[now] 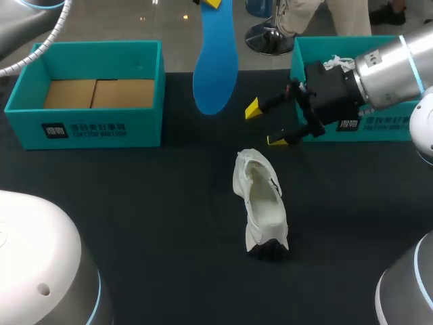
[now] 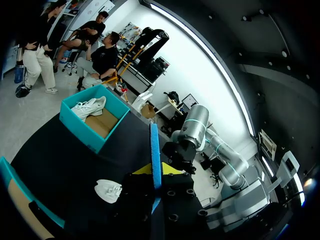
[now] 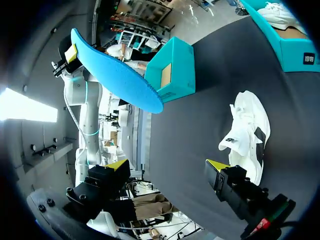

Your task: Take the shoe out of the shoebox, open the shoe tongue, remove and reinsert the insole, then place the shoe into the shoebox

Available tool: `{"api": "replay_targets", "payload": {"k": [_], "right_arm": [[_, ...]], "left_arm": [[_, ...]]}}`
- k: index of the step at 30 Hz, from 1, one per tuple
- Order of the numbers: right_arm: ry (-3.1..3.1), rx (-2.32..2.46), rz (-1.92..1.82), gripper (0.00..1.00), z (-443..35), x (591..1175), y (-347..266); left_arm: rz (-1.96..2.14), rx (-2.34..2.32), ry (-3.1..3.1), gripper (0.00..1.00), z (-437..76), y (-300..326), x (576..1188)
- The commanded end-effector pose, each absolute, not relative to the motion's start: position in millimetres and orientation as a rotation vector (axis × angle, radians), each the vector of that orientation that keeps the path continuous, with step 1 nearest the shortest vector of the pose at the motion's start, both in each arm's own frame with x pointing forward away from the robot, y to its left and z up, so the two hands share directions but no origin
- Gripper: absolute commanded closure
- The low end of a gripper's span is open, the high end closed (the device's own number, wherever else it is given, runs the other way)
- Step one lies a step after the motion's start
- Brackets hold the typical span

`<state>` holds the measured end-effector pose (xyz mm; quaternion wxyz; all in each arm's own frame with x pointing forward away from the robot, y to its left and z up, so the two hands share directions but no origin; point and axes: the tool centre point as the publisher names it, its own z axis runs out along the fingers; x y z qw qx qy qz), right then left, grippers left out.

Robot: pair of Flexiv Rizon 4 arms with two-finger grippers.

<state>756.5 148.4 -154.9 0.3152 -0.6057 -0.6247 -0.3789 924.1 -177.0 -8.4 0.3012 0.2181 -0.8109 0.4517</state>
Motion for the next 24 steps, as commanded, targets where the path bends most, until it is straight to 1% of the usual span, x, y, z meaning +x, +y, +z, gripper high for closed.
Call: {"api": "replay_targets", "payload": {"k": [1, 13, 19, 24], "right_arm": [[-1.590, -1.566, -1.023, 0.00, -156.4, 764.9, 154.5], [-1.417, -1.575, -1.042, 0.00, -135.6, 772.3, 166.0], [-1.316, -1.526, -1.097, 0.00, -120.4, 783.1, 171.6], [-1.273, -1.506, -1.071, 0.00, -111.7, 792.9, 181.9]], "left_arm": [[1.197, 0.576, -2.151, 1.00, -8.5, -176.5, 924.7], [1.197, 0.576, -2.151, 1.00, -8.5, -176.5, 924.7], [1.197, 0.576, -2.151, 1.00, -8.5, -176.5, 924.7], [1.197, 0.576, -2.151, 1.00, -8.5, -176.5, 924.7]]}}
